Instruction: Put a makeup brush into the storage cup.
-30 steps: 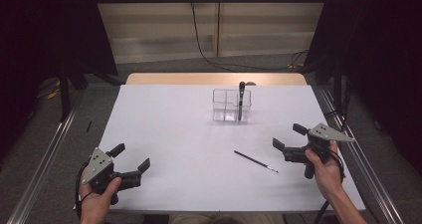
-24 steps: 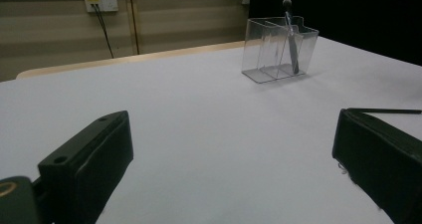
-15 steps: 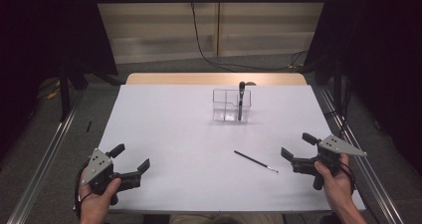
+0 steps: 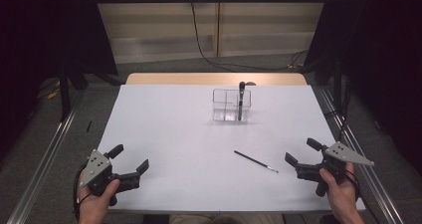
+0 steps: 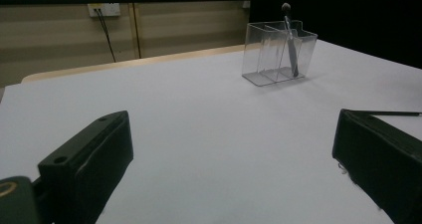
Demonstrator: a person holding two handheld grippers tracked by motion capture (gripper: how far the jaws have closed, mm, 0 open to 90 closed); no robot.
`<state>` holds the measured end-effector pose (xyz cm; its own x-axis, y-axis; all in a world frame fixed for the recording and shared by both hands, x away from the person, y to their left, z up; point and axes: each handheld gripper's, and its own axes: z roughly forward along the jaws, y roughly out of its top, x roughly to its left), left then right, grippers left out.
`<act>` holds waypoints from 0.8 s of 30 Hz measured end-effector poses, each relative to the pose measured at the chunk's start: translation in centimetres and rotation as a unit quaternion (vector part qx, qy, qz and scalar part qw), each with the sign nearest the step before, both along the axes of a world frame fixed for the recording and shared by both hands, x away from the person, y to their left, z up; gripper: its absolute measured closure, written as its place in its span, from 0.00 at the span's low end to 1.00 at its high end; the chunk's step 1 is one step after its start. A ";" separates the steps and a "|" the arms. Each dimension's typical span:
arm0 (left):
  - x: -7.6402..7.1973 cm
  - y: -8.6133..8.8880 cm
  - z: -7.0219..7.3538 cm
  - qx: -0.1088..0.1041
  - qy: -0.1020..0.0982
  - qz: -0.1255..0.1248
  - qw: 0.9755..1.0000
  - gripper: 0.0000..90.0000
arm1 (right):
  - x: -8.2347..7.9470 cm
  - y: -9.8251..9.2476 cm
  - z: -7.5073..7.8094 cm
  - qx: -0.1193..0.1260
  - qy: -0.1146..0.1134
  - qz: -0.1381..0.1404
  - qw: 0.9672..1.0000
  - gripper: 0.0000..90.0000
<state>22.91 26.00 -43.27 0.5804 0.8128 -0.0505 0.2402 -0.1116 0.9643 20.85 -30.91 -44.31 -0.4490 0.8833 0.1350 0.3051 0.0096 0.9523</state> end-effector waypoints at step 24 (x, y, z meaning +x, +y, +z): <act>0.0 0.1 -0.3 0.006 0.008 0.008 1.000 0.03 | 1.7 1.7 0.2 -0.006 -0.005 0.041 0.999 0.00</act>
